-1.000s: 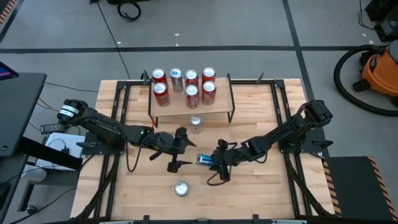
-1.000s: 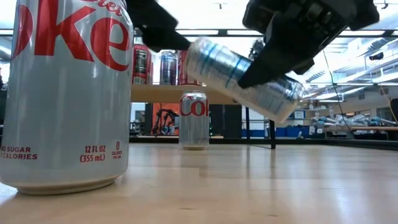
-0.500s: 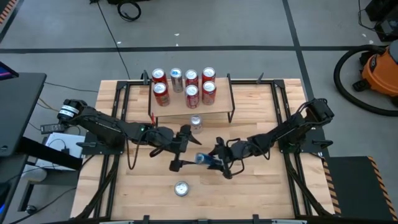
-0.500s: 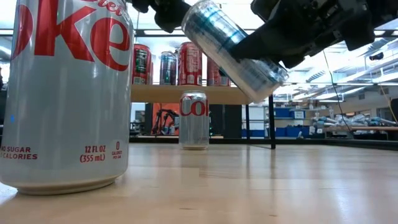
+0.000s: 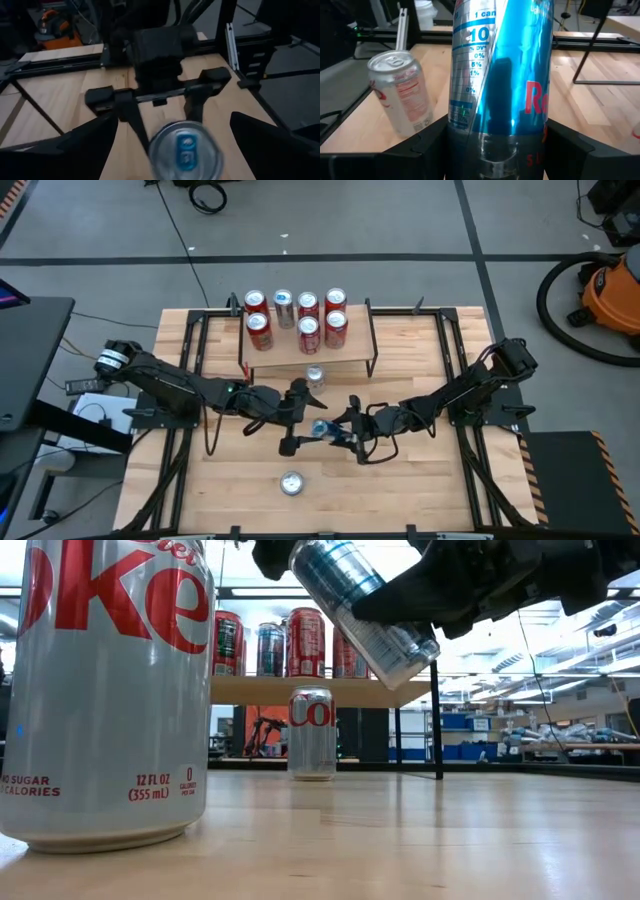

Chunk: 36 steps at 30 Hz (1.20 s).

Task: Place canned beverage on shelf
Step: Put the blue soda can on the shelf

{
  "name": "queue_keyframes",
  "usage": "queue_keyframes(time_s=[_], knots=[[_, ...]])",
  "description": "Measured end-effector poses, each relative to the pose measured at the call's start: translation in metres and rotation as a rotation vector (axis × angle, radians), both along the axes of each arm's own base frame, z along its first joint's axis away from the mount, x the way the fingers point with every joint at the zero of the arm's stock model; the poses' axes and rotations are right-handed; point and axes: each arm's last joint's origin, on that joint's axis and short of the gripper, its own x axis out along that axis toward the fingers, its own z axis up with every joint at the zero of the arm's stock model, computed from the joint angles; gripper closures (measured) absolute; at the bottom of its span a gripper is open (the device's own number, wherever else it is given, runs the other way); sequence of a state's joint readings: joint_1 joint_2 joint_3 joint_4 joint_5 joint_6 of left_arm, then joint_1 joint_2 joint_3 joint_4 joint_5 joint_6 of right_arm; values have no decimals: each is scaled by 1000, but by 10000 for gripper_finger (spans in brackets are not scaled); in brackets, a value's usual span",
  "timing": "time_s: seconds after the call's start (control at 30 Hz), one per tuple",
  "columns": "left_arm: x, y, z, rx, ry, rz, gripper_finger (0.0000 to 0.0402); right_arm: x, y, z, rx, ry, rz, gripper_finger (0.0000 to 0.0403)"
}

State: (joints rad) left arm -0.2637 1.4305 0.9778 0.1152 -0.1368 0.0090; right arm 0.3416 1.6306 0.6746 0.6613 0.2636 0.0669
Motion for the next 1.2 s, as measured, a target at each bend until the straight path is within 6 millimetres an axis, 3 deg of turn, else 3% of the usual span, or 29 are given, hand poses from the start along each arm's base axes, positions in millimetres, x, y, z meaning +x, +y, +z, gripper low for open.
queue_keyframes(time_s=[0.43, 0.73, 1.2], knots=[[26, -13, 14, 89, 254, 42, 3, -1, 4, 1, -14, -18, -14, 142], [19, -15, 21, 63, 269, 43, 3, -4, 10, 1, -52, -23, -25, 142], [18, -14, 18, 50, 309, 59, 3, -4, 12, 4, -64, -53, -46, 142]])
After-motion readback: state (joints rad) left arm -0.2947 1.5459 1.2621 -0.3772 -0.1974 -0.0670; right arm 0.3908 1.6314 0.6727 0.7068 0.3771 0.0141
